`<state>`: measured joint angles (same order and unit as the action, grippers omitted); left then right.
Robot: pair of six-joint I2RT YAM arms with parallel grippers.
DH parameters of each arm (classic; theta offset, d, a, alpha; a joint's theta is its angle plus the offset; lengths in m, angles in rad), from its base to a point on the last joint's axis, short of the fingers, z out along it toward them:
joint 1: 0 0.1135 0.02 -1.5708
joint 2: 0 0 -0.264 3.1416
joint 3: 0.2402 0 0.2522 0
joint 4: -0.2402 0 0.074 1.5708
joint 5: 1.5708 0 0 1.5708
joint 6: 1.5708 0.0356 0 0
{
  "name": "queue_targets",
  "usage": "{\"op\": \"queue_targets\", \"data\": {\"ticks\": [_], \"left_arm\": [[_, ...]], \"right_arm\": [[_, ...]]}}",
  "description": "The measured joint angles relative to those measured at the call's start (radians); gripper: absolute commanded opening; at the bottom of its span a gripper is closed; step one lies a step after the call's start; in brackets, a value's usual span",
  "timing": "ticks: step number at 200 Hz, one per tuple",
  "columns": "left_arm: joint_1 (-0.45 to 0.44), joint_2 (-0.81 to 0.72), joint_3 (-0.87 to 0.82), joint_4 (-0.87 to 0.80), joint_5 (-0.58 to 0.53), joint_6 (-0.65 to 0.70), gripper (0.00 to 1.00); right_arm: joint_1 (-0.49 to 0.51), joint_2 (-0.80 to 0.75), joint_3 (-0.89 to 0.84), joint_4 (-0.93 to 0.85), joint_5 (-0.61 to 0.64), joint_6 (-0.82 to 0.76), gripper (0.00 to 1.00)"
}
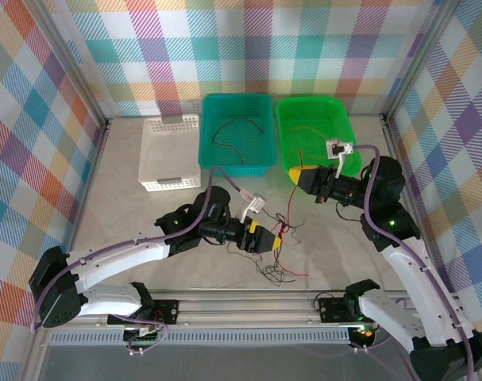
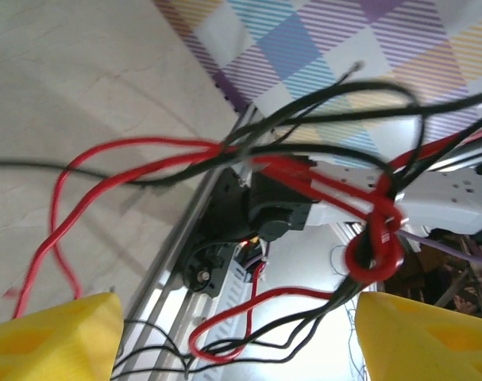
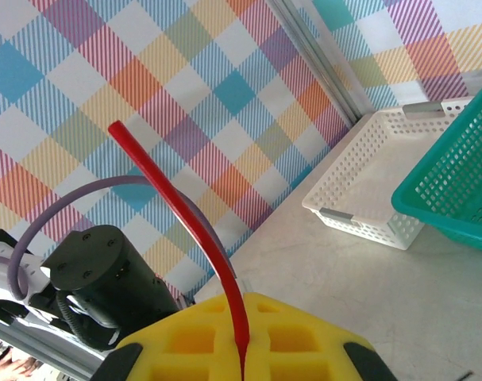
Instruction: Untangle the cables
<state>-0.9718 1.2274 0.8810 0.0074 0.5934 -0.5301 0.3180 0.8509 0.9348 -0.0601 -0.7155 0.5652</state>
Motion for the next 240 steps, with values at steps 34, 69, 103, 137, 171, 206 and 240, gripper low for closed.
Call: {"op": "queue_targets", "data": {"ticks": [34,69,103,137,171,206,240], "left_arm": [[-0.010,-0.010,-0.011,0.016,-0.002,0.015,0.69],[-0.022,-0.010,-0.018,0.017,-0.007,0.033,0.63],[-0.040,-0.009,-0.018,0.003,-0.015,0.055,0.49],[-0.052,0.006,-0.018,-0.005,-0.021,0.068,0.38],[-0.056,0.019,-0.018,-0.008,-0.034,0.076,0.25],[-0.056,0.020,-0.017,-0.019,-0.056,0.093,0.05],[-0.056,0.019,-0.017,-0.035,-0.076,0.101,0.00]], "right_arm": [[0.003,0.005,0.000,0.001,0.001,0.001,0.00],[0.004,0.014,0.000,0.005,0.008,0.002,0.00],[0.004,0.030,0.000,0.005,0.015,0.004,0.00],[0.008,0.036,0.000,0.006,0.024,0.008,0.00],[0.013,0.039,0.000,0.006,0.026,0.020,0.00],[0.018,0.039,0.000,0.006,0.027,0.023,0.00],[0.020,0.039,0.000,-0.005,0.036,0.023,0.00]]}}
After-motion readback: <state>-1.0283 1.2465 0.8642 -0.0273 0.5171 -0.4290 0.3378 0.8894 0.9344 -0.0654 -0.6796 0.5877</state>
